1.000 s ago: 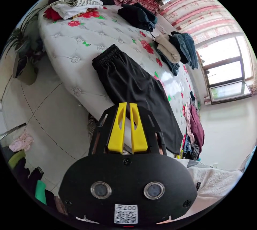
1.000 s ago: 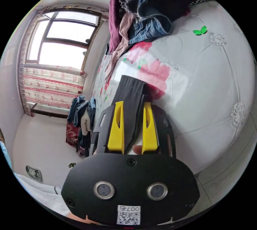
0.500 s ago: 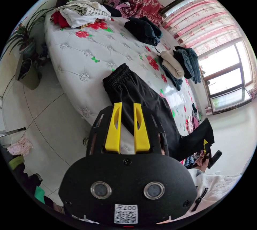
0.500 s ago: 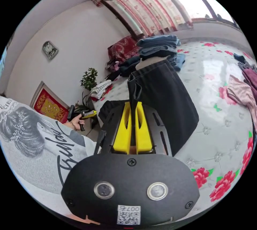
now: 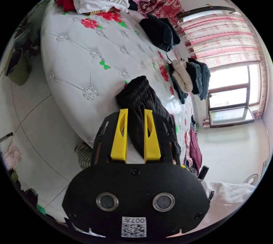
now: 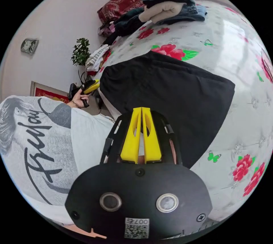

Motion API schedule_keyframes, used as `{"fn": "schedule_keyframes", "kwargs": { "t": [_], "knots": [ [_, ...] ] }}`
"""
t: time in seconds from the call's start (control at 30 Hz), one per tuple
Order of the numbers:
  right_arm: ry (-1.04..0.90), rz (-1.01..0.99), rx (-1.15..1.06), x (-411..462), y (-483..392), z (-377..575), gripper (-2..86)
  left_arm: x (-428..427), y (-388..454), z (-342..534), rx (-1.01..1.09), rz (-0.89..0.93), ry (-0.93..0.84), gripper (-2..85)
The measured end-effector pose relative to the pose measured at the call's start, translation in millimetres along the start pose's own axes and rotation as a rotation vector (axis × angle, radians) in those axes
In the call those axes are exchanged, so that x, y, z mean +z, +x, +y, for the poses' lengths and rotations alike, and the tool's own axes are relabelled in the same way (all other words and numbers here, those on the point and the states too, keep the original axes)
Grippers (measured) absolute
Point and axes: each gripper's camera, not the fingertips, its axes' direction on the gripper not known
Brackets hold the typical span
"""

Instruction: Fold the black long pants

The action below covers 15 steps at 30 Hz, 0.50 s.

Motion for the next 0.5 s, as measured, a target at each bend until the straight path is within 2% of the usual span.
{"fn": "schedule_keyframes", "kwargs": {
  "t": [0.1,0.2,0.37,0.5],
  "knots": [
    [0.071,0.017,0.086,-9.3,6.6,16.1,-0.2,-17.5,-0.9,-3.7,0.078,-0.023,0.060,9.1],
    [0.117,0.001,0.138,-11.6,11.4,22.8,-0.2,-8.9,-14.1,-15.3,0.101,-0.038,0.029,10.3],
    [0.121,0.015,0.115,-12.2,7.2,14.5,-0.2,64.5,-29.0,-37.6,0.084,0.020,-0.101,13.0],
    [0.153,0.003,0.095,-23.7,9.2,12.7,-0.3,97.3,-24.1,-46.5,0.054,0.072,-0.138,10.1]
  ]
}}
